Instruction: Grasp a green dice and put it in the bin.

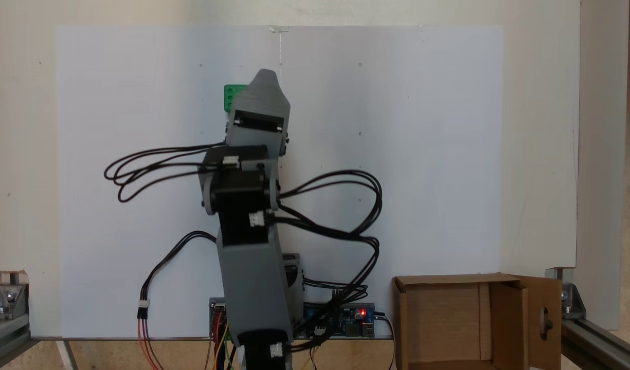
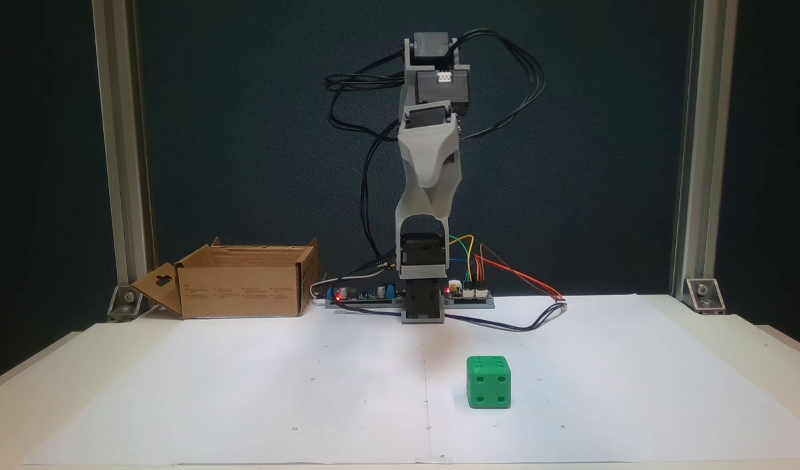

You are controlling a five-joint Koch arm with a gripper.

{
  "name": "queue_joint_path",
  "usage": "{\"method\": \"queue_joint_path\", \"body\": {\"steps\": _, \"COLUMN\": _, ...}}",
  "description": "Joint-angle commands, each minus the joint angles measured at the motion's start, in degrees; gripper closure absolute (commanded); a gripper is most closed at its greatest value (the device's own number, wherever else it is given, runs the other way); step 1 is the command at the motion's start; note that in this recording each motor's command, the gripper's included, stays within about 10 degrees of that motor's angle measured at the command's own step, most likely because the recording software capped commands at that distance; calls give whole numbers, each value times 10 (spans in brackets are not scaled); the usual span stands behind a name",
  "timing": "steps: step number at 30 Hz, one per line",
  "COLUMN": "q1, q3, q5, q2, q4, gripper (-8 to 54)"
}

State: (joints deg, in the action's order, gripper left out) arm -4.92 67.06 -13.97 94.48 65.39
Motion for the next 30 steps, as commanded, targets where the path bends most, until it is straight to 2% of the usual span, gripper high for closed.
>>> {"method": "queue_joint_path", "body": {"steps": 1, "q1": -12, "q3": -57, "q5": -32, "q2": -30, "q4": 20, "gripper": 28}}
{"method": "queue_joint_path", "body": {"steps": 12, "q1": -74, "q3": -83, "q5": -62, "q2": -128, "q4": 59, "gripper": 20}}
{"method": "queue_joint_path", "body": {"steps": 30, "q1": -84, "q3": -83, "q5": -82, "q2": -178, "q4": 40, "gripper": 18}}
